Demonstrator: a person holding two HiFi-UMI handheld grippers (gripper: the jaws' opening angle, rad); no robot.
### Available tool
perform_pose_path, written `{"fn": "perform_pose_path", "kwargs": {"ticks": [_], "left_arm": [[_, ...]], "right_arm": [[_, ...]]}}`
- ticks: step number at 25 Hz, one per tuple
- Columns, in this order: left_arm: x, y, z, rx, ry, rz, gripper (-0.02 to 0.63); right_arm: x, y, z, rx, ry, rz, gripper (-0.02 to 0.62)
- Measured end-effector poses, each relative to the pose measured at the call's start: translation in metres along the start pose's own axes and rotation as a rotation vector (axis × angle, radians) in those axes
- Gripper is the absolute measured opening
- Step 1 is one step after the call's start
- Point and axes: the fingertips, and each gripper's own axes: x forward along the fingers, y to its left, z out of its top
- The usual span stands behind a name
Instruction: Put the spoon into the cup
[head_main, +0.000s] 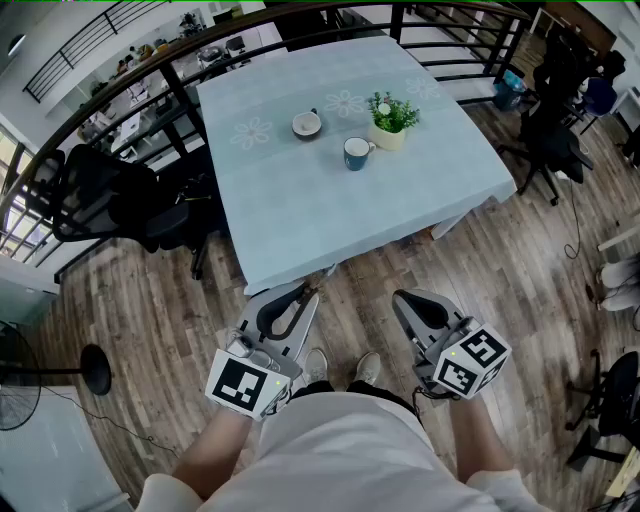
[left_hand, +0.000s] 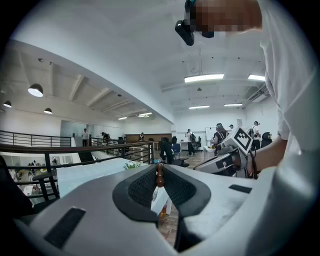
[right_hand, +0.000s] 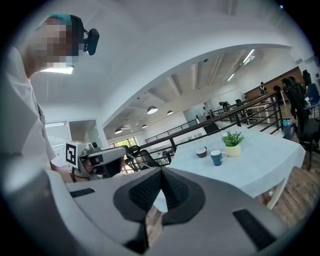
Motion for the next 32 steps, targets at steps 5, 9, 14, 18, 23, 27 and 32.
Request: {"fn": "perform_pose_path", "kwargs": {"ticks": [5,9,14,18,23,27,32], "left_arm": [[0.002,0.003,-0.003,-0.001,0.010,0.006,0.054],[0.006,0.002,-0.002,-0.004,-0.002,0.005,0.054],[0.012,-0.001,-0.006,-0.003,0.008,0.009,0.054],[0.016,-0.011,-0.010,-0.006,0.019,0.021,0.054],[0.024,-0.026,-0.009,-0.014,0.015,0.041,0.054],[0.031,-0.040,-0.007,-0.009,0.012,0.051,0.054],[0.036,-0.056,-0.008,-0.005,0.021,0.056,0.054]], "right_arm": [[0.002,-0.002,0.002,0.001,-0.004,-0.006,0.023],[0.004,-0.002,0.002,-0.022,0.003,-0.008,0.023],[0.007,-0.005,0.002,-0.046,0.015,-0.012,0.023],[-0.001,-0.013,0.000,-0.047,0.021,-0.005,0.023],[-0.015,-0.022,-0.002,-0.051,0.022,0.008,0.023],[-0.027,-0.033,-0.004,-0.048,0.024,0.014,0.023],[-0.044,-0.044,-0.008,-0.035,0.020,0.013,0.023]]}}
